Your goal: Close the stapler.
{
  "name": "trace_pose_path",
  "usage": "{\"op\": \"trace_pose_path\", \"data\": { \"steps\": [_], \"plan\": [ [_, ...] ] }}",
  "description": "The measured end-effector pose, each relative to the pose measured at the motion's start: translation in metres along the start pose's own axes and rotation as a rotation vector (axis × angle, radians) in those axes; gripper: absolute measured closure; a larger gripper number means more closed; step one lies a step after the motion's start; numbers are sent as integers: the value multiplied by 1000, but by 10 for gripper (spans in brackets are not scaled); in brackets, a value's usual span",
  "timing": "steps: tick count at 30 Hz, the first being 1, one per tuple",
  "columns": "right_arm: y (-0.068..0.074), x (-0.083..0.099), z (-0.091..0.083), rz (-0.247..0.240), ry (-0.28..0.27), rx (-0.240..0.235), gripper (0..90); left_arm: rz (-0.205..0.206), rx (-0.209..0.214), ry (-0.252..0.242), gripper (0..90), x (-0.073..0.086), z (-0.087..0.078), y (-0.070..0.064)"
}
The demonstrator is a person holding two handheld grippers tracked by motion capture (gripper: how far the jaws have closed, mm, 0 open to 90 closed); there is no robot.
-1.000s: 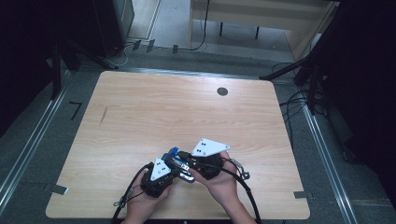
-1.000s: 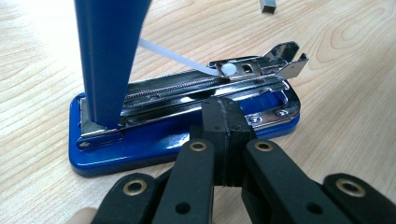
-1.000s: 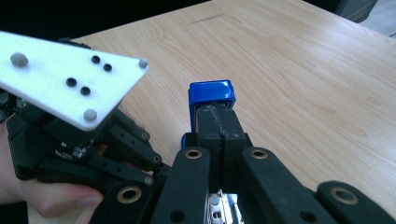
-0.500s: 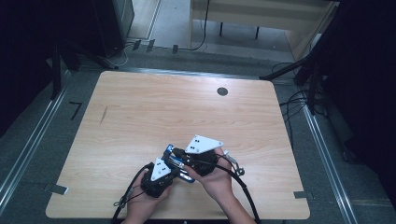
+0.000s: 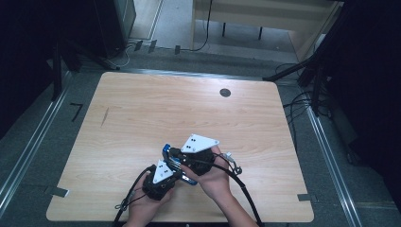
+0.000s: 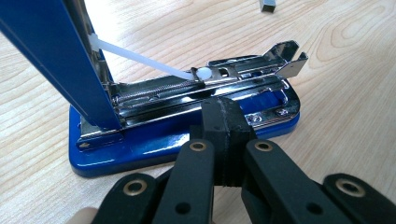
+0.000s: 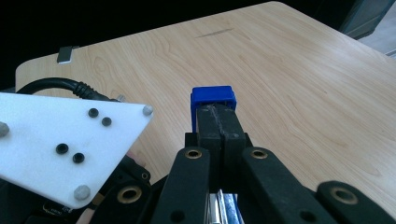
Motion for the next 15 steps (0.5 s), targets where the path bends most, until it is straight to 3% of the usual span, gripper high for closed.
{"op": "trace_pose_path", "data": {
  "steps": [15],
  "plan": [
    [2, -8, 14, -22, -8, -16, 900, -1, 2, 0, 900, 0, 0, 0]
  ]
}}
Point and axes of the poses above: each handheld gripper's, and its own axes: z roughly forward along the jaws, x roughly out of its underside, y roughly to its left, the point moved 4 cm from there along z, roughly forward along the jaws, and after that the axes turned 3 degrees about z, right-handed, at the moved point
